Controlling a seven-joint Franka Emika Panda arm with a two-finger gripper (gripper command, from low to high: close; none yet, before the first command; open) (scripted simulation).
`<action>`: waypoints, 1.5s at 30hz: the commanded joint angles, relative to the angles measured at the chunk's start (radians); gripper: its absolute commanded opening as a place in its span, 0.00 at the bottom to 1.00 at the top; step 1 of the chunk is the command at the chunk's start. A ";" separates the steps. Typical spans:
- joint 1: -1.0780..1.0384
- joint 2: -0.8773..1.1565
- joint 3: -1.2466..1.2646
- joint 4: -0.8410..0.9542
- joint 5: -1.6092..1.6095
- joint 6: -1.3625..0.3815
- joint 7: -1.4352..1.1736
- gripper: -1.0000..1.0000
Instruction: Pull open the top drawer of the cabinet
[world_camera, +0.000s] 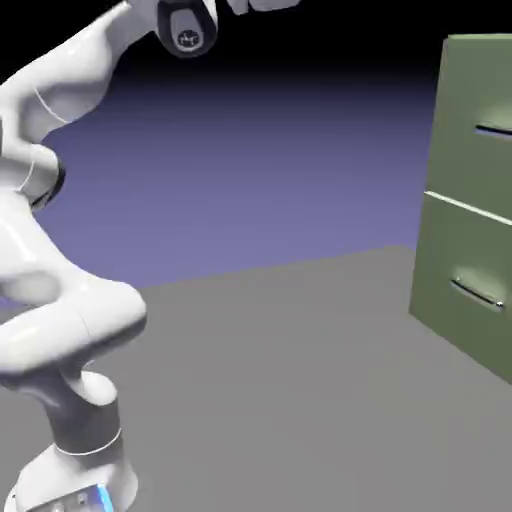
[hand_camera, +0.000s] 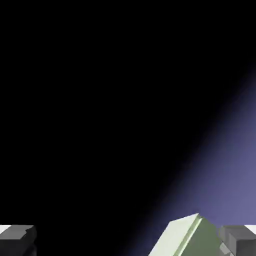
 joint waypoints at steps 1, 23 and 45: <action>-0.036 -0.014 0.019 0.026 0.038 -0.006 0.014 0.50; -0.834 -0.325 0.431 0.595 0.862 -0.131 0.311 0.50; -1.422 -0.439 0.442 1.237 1.049 -0.079 0.763 0.50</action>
